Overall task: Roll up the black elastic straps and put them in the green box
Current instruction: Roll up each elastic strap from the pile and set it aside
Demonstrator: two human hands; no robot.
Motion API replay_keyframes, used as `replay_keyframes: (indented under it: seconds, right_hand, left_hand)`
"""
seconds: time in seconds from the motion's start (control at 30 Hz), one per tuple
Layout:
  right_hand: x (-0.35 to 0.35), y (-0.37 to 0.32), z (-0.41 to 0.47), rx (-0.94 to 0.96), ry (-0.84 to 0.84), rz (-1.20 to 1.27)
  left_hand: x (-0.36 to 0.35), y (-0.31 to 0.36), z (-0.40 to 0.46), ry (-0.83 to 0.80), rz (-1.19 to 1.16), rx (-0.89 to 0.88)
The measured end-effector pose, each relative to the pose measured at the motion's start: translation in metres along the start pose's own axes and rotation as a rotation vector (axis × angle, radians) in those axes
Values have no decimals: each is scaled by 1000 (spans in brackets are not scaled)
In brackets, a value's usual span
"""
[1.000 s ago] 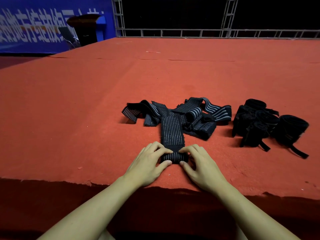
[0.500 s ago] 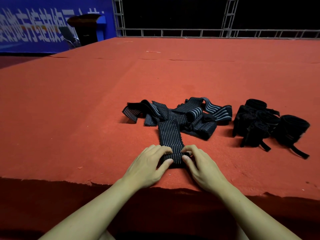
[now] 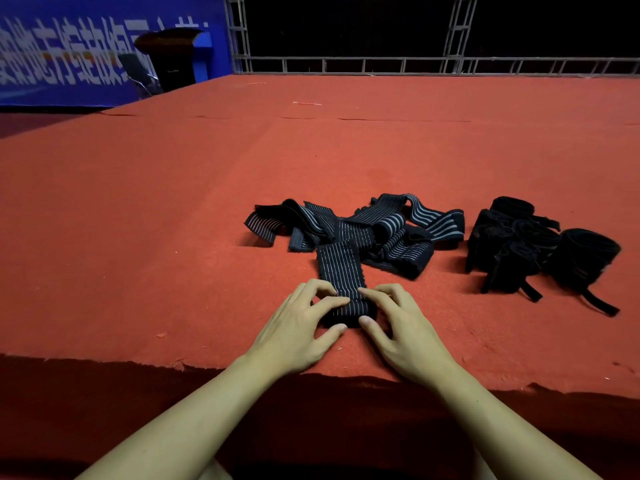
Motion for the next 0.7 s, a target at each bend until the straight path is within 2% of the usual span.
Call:
replay_keyframes:
  seconds: [0.1,0.33,0.7]
  right_hand:
    - [-1,-1,1,40,-15,-12]
    - [-7,8,6,-3,-27,6]
    - [-10,6,4,25,-57,-27]
  left_hand:
    - [-4,-5,1,-38,38,56]
    - [-10,-11,5,-75,50,111]
    - [-4,-3,2,-63,11,79]
Point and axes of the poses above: each hand's wrist, its own z-axis towards the middle knuckle, its own x-axis out of the back of the hand, y = z × x, the point moved 6 cm from there along z, towards the middle knuckle, and after that the axes turned 3 degrees about x, right-handed, at the moved point
